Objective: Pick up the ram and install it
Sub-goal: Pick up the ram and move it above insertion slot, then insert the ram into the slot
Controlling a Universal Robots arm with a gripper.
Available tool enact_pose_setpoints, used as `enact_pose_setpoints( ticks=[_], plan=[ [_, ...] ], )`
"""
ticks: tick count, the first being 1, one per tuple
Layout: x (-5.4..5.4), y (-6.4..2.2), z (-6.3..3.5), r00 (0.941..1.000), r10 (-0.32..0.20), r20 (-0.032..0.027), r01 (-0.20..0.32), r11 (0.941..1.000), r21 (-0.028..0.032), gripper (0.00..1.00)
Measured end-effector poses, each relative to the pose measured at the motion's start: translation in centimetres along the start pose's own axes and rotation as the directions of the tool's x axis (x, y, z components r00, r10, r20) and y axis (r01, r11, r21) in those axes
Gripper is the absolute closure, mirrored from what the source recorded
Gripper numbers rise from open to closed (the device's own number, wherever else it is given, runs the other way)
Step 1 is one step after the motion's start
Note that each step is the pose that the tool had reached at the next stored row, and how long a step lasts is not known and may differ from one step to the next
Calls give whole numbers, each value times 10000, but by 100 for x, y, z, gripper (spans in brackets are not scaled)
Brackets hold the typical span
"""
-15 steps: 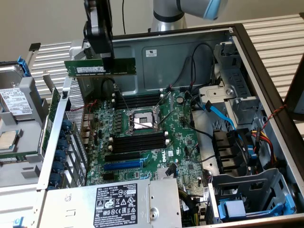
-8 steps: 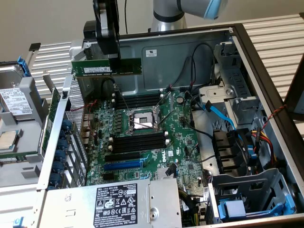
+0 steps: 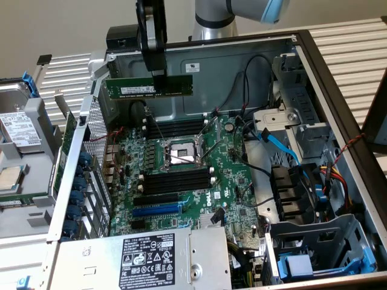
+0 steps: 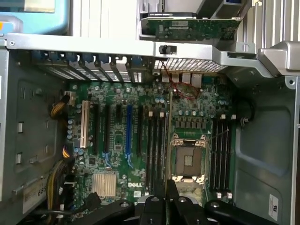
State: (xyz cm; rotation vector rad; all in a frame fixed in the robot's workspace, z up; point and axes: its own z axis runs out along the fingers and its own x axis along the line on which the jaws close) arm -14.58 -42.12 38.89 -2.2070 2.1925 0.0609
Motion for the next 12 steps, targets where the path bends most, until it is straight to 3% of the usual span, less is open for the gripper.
enact_pose_setpoints(
  ticks=[12],
  plan=[
    [-20,-160,57,10000,-22,7,22,10000,-1,86]
  ],
)
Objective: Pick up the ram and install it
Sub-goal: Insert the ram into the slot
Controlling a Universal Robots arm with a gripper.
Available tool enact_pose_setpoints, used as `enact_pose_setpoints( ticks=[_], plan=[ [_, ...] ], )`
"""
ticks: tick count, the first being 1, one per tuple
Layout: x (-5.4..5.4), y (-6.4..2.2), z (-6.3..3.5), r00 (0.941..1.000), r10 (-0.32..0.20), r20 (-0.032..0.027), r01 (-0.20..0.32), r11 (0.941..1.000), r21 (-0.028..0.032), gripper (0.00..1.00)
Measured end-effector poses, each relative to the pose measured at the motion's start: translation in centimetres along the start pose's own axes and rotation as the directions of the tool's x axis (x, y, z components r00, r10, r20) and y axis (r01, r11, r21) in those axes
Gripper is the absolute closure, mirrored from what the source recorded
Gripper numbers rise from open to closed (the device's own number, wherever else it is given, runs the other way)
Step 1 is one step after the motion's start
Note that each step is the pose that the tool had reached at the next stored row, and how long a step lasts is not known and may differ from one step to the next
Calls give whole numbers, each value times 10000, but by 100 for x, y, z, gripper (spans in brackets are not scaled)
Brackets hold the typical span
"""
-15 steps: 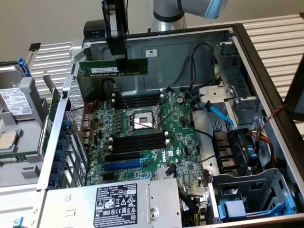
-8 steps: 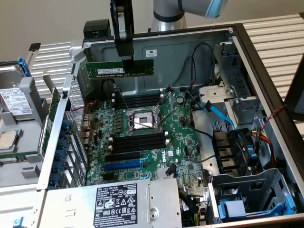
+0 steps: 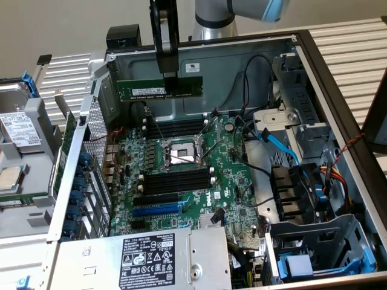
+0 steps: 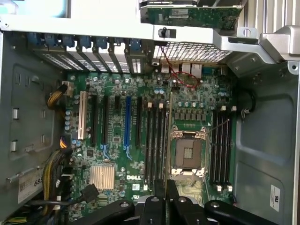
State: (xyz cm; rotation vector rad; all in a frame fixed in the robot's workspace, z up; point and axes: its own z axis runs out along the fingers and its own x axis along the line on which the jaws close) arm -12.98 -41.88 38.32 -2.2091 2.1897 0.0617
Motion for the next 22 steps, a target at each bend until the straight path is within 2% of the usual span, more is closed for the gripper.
enact_pose_setpoints(
  ticks=[2,9,16,22],
  plan=[
    [-8,-31,16,10000,0,-1,0,10000,-1,86],
    [-8,-36,109,10000,-4,2,4,10000,-1,86],
    [-8,-36,116,10000,-13,1,13,10000,-12,86],
    [-27,-28,177,10000,-16,1,16,10000,14,86]
  ],
)
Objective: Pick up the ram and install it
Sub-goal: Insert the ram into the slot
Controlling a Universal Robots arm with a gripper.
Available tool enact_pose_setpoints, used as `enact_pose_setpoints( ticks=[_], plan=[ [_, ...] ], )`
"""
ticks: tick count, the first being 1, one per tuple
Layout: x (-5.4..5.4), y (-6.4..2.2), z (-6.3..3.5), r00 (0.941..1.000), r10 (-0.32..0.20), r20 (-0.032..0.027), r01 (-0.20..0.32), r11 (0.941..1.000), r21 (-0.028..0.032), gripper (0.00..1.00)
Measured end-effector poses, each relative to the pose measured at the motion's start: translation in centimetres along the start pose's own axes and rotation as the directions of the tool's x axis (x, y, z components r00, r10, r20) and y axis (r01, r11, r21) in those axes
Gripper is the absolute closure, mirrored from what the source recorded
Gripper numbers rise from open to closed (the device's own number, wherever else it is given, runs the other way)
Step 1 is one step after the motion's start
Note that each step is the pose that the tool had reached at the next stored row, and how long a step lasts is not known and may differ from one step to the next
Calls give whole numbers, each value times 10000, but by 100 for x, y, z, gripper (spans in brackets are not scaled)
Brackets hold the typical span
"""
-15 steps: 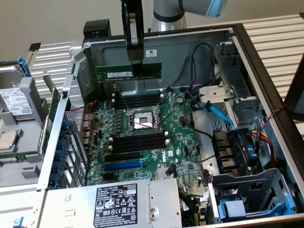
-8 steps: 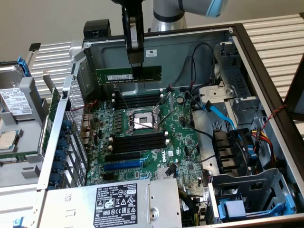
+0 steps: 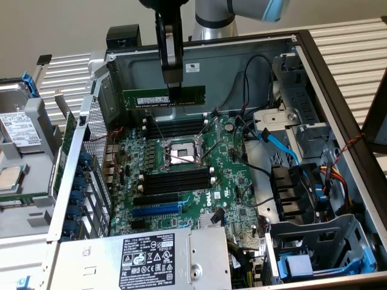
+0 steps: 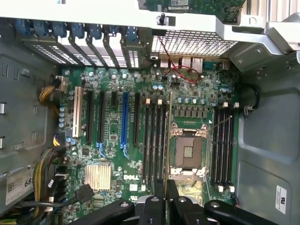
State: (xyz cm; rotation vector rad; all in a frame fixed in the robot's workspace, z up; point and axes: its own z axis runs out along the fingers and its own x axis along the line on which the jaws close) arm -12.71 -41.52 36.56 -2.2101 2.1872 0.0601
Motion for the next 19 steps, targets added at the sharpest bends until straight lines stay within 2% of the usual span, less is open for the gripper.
enact_pose_setpoints(
  ticks=[6,8,10,12,15,19],
  plan=[
    [-9,16,97,10000,-6,-11,6,10000,69,86],
    [-10,19,112,10000,-10,-72,10,10000,70,86],
    [-9,19,112,10000,-11,-77,11,10000,69,86],
    [-13,22,128,9999,-12,-112,13,10000,87,86],
    [-30,31,167,9999,-22,-119,24,9999,159,86],
    [-89,34,243,9999,-29,-121,31,9998,177,86]
  ],
)
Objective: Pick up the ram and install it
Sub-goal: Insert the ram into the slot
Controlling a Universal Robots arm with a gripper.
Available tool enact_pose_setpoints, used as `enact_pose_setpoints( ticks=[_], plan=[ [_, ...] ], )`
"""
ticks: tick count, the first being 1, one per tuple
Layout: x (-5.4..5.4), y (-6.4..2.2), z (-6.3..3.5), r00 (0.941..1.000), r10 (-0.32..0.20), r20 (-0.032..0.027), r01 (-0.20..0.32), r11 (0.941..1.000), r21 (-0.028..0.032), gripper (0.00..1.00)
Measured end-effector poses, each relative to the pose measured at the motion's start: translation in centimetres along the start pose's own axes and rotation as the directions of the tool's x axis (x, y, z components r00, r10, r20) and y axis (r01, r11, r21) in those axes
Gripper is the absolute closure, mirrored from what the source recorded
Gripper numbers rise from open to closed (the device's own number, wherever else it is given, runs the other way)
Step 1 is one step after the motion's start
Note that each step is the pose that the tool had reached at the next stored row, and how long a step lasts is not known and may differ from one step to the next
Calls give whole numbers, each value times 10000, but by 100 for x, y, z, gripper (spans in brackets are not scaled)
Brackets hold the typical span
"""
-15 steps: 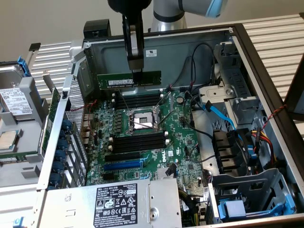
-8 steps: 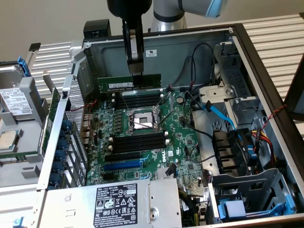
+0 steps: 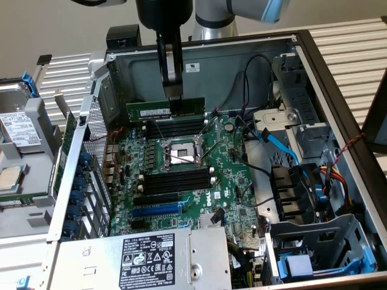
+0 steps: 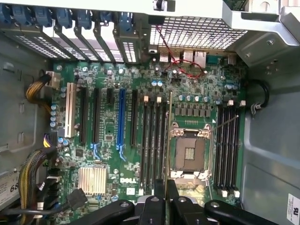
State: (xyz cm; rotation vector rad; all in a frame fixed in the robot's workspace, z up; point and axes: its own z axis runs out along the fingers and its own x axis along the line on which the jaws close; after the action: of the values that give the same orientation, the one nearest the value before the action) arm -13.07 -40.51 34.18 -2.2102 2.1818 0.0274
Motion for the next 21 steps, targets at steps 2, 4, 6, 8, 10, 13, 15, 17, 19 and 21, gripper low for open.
enact_pose_setpoints(
  ticks=[2,4,6,8,10,13,15,17,19,21],
  plan=[
    [-34,4,37,10000,-2,1,2,10000,4,86],
    [-67,10,74,10000,-6,-1,6,10000,3,86],
    [-84,18,110,10000,-13,-12,13,10000,2,86],
    [-94,21,145,10000,-24,-37,24,10000,4,86],
    [-96,21,179,10000,-44,-68,44,10000,1,86],
    [-94,22,233,9999,-86,-95,86,10000,-1,86],
    [-92,18,270,9999,-114,-98,113,9999,-1,86],
    [-85,16,298,9999,-126,-99,126,9999,-2,86],
    [-70,16,316,9999,-130,-100,130,9999,-4,86],
    [-53,16,338,9999,-130,-98,130,9999,-2,86]
  ],
)
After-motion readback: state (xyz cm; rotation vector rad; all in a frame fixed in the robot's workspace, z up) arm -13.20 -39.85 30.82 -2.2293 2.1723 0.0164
